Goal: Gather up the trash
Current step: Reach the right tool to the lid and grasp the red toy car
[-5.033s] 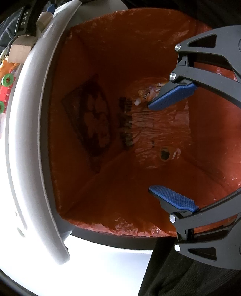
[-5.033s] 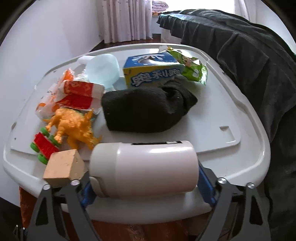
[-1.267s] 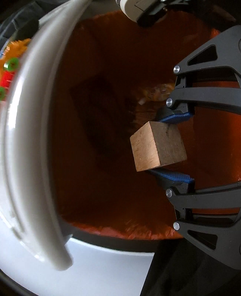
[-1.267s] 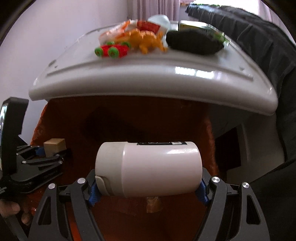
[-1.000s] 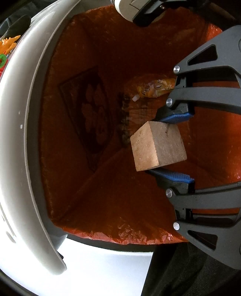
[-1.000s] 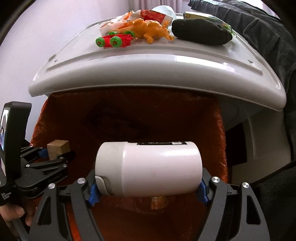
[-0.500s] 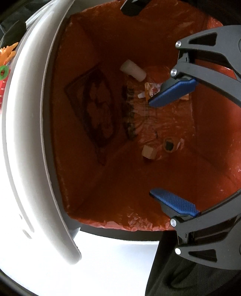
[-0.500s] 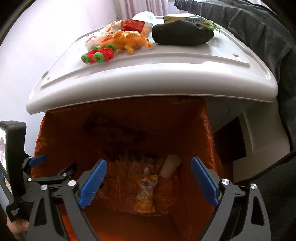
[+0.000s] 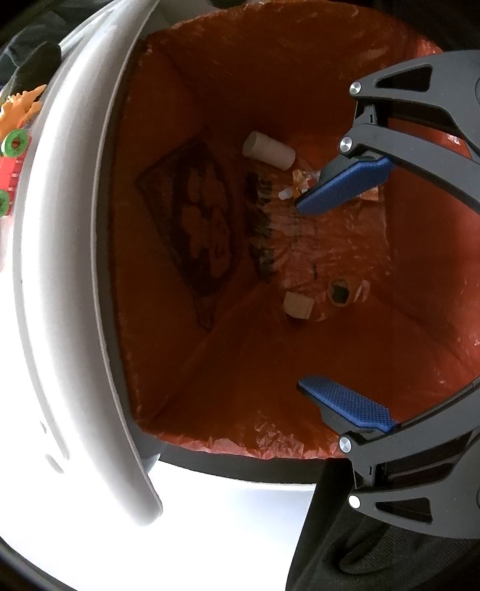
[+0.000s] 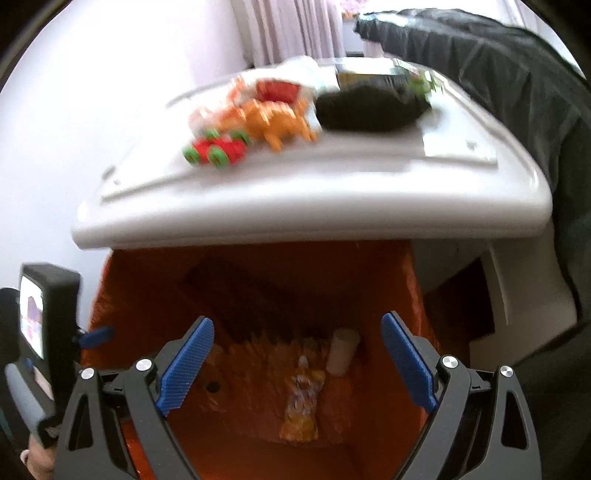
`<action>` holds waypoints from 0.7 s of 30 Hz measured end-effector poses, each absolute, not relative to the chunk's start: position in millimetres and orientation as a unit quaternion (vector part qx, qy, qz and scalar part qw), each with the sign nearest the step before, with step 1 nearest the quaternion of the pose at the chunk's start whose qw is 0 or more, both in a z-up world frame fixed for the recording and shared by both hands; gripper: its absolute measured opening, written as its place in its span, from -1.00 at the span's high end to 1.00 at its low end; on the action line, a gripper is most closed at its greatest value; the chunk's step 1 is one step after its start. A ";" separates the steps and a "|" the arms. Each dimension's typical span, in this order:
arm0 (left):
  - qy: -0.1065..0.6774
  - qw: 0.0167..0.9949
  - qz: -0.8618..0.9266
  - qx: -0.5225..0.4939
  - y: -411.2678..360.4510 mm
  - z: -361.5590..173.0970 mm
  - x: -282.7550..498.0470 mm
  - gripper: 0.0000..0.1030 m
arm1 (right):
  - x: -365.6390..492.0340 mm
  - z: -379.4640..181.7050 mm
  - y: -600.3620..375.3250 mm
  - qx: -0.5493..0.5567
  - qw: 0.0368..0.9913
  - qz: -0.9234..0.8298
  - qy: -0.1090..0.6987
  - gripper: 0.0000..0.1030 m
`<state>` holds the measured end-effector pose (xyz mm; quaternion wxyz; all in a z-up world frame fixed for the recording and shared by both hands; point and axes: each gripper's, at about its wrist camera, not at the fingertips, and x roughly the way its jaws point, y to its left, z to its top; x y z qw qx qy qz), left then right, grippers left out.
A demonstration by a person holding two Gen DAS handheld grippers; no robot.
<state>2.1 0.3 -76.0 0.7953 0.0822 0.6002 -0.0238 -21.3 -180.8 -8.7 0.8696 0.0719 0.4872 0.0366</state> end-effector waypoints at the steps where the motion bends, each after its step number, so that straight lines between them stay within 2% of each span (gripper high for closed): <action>1: 0.600 0.796 -0.024 0.080 0.1 -75.3 3.0 -0.69 | -18.7 -3.6 -179.9 0.071 0.874 0.042 0.480 -0.76; 9: 0.599 0.798 -0.028 0.064 -1.9 -71.2 7.3 -0.69 | 36.8 33.5 -159.1 0.044 0.887 0.151 0.434 -0.76; 17: 0.601 0.798 -0.024 0.048 2.4 -69.4 10.1 -0.69 | 113.0 18.6 -153.1 0.051 0.855 0.219 0.467 -0.75; 21: 0.603 0.796 -0.025 0.039 4.3 -70.5 10.5 -0.69 | 131.1 14.6 -143.4 0.020 0.853 0.238 0.464 -0.76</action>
